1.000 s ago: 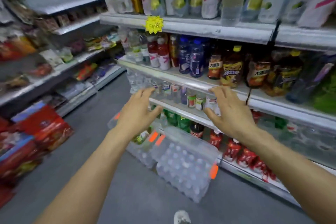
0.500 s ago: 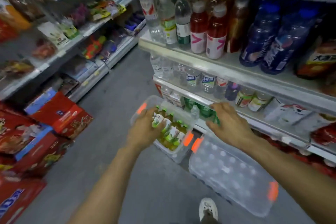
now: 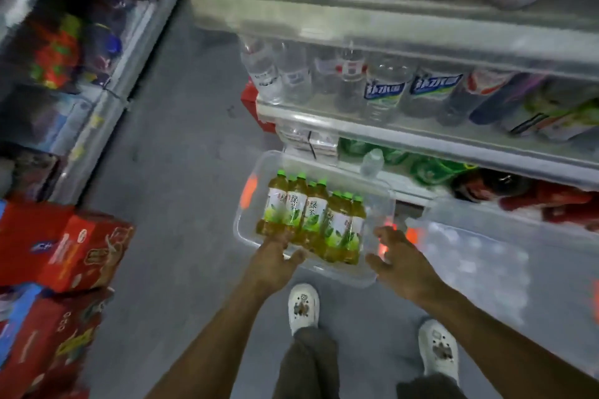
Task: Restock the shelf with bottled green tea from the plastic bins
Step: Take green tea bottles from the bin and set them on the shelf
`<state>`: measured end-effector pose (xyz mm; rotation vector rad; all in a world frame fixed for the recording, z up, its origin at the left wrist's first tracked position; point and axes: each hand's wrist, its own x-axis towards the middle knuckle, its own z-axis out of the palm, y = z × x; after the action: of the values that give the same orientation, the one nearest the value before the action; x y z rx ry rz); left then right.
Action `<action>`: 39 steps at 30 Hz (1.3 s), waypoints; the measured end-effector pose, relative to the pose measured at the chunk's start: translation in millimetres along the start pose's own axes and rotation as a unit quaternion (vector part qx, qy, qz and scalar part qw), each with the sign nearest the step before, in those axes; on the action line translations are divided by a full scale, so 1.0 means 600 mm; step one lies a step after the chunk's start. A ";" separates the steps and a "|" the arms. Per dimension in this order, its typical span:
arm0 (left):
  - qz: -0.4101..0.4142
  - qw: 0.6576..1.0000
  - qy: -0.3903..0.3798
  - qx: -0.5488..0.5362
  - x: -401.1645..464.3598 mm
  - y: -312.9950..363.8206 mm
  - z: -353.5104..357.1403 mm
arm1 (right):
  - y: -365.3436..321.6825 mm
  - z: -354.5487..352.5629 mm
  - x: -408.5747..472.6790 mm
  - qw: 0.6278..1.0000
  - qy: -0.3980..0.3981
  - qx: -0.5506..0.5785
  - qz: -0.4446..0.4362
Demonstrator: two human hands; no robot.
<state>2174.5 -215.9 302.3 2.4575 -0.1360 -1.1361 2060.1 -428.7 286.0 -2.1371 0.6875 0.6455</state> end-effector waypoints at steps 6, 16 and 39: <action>-0.032 0.998 -0.051 0.020 0.191 -0.085 0.033 | 0.029 0.159 0.123 0.991 -0.030 0.085 0.102; -0.008 0.991 0.054 0.122 0.387 -0.147 0.139 | 0.085 0.278 0.330 0.967 0.026 0.144 0.209; -0.150 0.983 -0.017 -0.106 0.282 -0.049 0.101 | 0.059 0.188 0.228 0.906 0.095 0.331 0.247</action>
<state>2238.4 -254.4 136.1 2.3201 0.3394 -1.2430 2111.7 -393.0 116.6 -1.3994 1.3622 0.3742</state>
